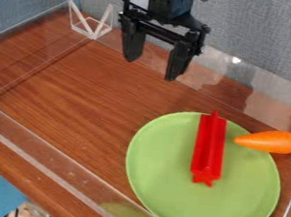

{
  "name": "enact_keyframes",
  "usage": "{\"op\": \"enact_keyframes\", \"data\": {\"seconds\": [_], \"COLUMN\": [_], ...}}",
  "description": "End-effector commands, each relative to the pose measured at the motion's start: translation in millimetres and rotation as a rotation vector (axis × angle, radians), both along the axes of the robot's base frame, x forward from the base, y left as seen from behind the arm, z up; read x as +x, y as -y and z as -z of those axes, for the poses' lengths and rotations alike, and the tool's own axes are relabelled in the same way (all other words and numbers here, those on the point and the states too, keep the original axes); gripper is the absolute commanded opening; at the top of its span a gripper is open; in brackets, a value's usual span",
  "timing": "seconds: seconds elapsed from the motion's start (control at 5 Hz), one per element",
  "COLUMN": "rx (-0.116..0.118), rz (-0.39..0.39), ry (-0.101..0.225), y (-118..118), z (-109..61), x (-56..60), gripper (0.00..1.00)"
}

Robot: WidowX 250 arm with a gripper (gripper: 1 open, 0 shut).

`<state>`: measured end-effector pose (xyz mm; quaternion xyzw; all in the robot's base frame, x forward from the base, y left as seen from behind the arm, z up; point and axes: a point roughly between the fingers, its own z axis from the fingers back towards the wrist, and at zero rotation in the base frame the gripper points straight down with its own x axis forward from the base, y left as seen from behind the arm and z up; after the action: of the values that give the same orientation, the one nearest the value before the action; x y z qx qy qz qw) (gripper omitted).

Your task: Put the carrot on the left side

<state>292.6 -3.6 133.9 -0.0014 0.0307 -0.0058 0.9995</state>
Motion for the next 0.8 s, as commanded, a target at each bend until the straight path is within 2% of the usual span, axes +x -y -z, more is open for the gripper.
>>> {"op": "enact_keyframes", "data": {"seconds": [0.0, 0.2, 0.4, 0.6], "rx": [0.007, 0.012, 0.029, 0.039], "rz": [0.174, 0.309, 0.404, 0.452], "ry": [-0.006, -0.001, 0.014, 0.018], "y": [34, 70, 112, 147], "z": [0.1, -6.2, -11.1, -5.8], "x": [2.0, 15.9, 28.4, 37.2], "gripper": [1.00, 1.00, 1.00, 1.00]}}
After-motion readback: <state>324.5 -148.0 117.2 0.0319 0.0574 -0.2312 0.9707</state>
